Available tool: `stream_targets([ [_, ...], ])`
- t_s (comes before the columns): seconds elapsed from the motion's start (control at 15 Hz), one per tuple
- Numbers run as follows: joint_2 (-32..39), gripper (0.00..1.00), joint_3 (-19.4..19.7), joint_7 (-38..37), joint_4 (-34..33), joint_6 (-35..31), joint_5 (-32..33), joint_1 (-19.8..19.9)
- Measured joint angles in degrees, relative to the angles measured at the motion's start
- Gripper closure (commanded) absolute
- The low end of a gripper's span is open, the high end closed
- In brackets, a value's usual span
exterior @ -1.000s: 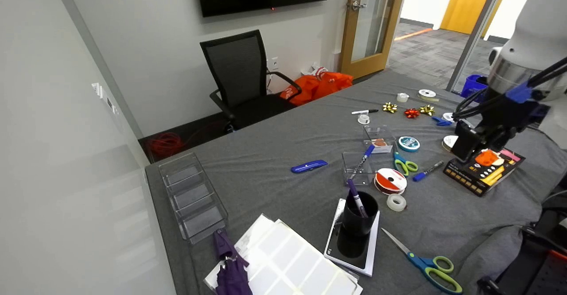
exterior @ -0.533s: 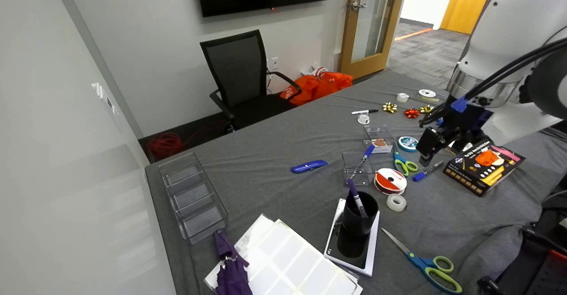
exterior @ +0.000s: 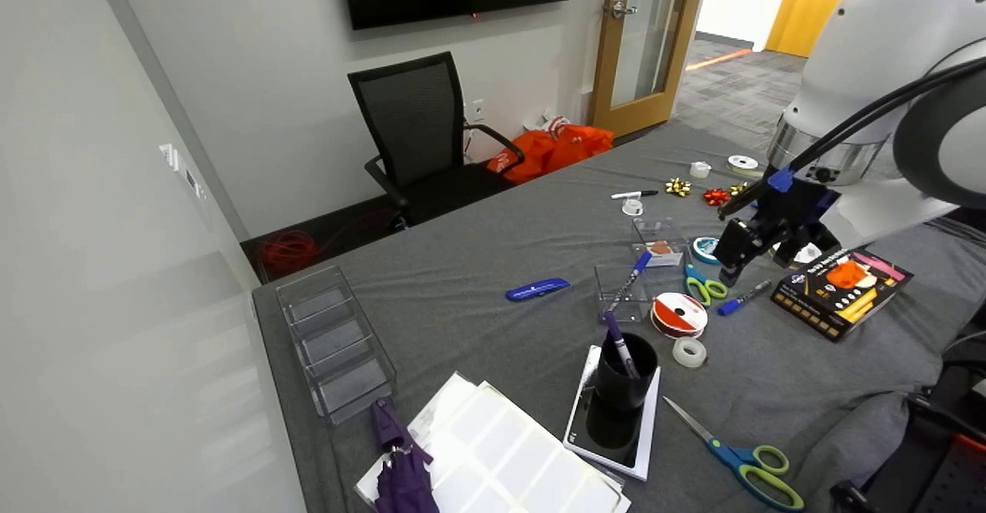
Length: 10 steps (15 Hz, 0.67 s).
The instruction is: Put the white tape in the clear bowl on the right.
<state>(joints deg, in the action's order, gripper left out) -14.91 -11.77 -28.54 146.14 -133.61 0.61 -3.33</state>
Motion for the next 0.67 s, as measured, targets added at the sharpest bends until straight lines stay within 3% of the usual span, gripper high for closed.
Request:
stream_targets([
  [0.33, 2.6, 0.0, 0.2, 0.0, 1.3, -6.8, 0.0, 0.0],
  [0.67, 11.8, 0.0, 1.6, 0.0, 1.6, -16.4, 0.0, 0.0],
])
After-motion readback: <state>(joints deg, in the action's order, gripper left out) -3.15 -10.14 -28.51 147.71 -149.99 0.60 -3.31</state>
